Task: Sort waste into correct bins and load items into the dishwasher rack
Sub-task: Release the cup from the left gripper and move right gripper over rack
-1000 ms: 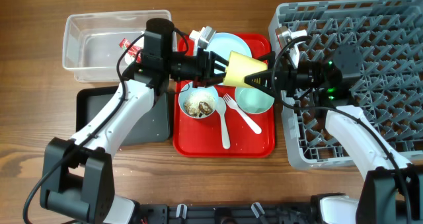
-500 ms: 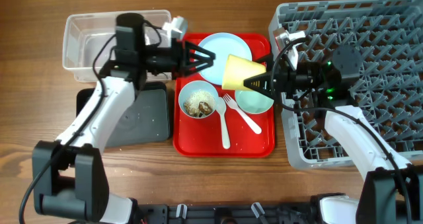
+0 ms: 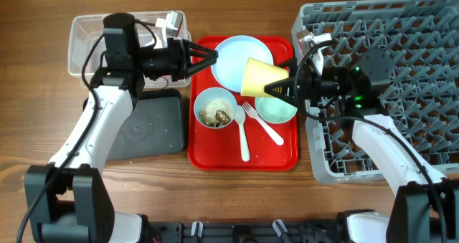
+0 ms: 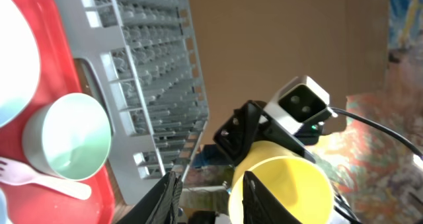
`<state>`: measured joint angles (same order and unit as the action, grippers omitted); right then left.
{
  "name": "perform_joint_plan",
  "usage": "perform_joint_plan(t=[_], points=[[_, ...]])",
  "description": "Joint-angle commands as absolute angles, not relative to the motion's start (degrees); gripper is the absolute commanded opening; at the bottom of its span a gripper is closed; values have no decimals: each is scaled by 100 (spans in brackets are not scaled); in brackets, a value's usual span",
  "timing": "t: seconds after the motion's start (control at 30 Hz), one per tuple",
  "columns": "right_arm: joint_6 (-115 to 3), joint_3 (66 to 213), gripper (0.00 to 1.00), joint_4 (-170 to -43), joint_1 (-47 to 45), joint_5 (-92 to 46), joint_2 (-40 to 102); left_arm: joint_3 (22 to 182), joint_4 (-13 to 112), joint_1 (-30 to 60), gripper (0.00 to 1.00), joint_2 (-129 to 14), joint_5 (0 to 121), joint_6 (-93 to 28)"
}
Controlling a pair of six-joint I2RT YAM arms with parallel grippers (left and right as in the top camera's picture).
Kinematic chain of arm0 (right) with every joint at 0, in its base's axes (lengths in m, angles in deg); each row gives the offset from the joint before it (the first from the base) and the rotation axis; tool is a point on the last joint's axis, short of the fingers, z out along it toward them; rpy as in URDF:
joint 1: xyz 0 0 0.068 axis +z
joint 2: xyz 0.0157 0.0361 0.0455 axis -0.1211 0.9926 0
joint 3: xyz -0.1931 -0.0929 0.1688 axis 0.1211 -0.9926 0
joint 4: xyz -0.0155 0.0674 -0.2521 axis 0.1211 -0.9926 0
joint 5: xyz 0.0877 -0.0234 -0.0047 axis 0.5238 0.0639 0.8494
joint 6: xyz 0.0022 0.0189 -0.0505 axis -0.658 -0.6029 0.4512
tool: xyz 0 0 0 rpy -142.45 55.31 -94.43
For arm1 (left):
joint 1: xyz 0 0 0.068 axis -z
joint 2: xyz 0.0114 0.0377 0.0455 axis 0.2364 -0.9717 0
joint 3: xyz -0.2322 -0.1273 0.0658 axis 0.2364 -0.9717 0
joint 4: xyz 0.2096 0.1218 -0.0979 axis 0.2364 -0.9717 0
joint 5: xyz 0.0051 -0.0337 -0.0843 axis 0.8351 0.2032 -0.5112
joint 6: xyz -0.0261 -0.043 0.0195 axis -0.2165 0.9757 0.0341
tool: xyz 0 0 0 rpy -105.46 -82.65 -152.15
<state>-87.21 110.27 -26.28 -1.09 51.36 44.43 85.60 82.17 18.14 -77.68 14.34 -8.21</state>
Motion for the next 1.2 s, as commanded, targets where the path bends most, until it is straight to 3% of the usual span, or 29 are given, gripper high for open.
perform_joint_plan(t=[0.0,0.1,0.23,0.57,0.77,0.97,1.17], points=[[-8555,11140,4,-2602,-83,4472,4373,8527,7705,1790,31,-7661,2225,-1767],[-7961,11140,4,-3174,-83,3108,4373,8529,6453,1788,30,-7619,3637,-2637],[-7209,11193,4,-4121,-87,2175,4371,8529,5952,1788,29,-7457,4186,-2803],[-5856,13051,4,-7981,-148,1303,4196,8527,5635,1790,29,-7018,4728,-2952],[-4951,14183,4,-10794,-347,-53,4187,8527,5555,1790,29,-7018,4879,-3099],[-4835,14924,4,-12560,-856,-1185,4187,8527,5552,1790,29,-7018,4881,-3099],[-4820,15405,4,-13758,-1923,-2280,4189,8527,5552,1790,29,-7018,4881,-3099]])
